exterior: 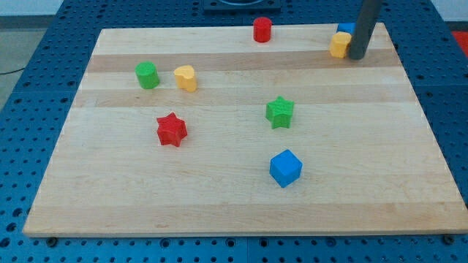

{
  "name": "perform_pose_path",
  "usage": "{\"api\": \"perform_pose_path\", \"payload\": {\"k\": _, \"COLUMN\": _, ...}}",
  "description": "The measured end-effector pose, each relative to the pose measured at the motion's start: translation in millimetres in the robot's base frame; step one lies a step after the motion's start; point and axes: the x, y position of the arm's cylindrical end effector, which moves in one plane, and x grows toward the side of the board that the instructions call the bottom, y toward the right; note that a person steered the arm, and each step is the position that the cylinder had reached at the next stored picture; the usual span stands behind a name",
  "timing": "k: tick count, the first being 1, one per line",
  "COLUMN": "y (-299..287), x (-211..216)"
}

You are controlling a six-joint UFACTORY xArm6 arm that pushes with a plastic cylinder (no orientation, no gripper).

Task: Slide the green star to the left of the yellow hexagon

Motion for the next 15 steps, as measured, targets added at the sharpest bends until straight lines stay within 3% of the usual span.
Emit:
{"api": "perform_pose_path", "payload": {"k": 1, "y": 1.7, "x": 17.2}}
{"api": "perform_pose_path", "payload": {"k": 3, "y": -16.4, "x": 174.5}}
{"api": "perform_pose_path", "payload": {"k": 4, "y": -84.6, "x": 211.3}}
{"api": "perform_pose_path", "payload": {"k": 6, "y": -179.7, "x": 197.9}}
{"api": "perform_pose_path", "payload": {"k": 7, "y": -177.8, "x": 163.9}}
{"api": "perform_pose_path", "payload": {"k": 9, "y": -121.0, "x": 105.5}}
{"api": "perform_pose_path", "payload": {"k": 10, "y": -96.4, "x": 118.9}}
{"api": "perform_pose_path", "payload": {"k": 11, "y": -89.1, "x": 158.5}}
{"api": "perform_pose_path", "payload": {"k": 12, "y": -66.5, "x": 144.1}}
{"api": "perform_pose_path", "payload": {"k": 14, "y": -50.1, "x": 72.0}}
{"api": "perform_pose_path", "payload": {"k": 15, "y": -50.1, "x": 67.5}}
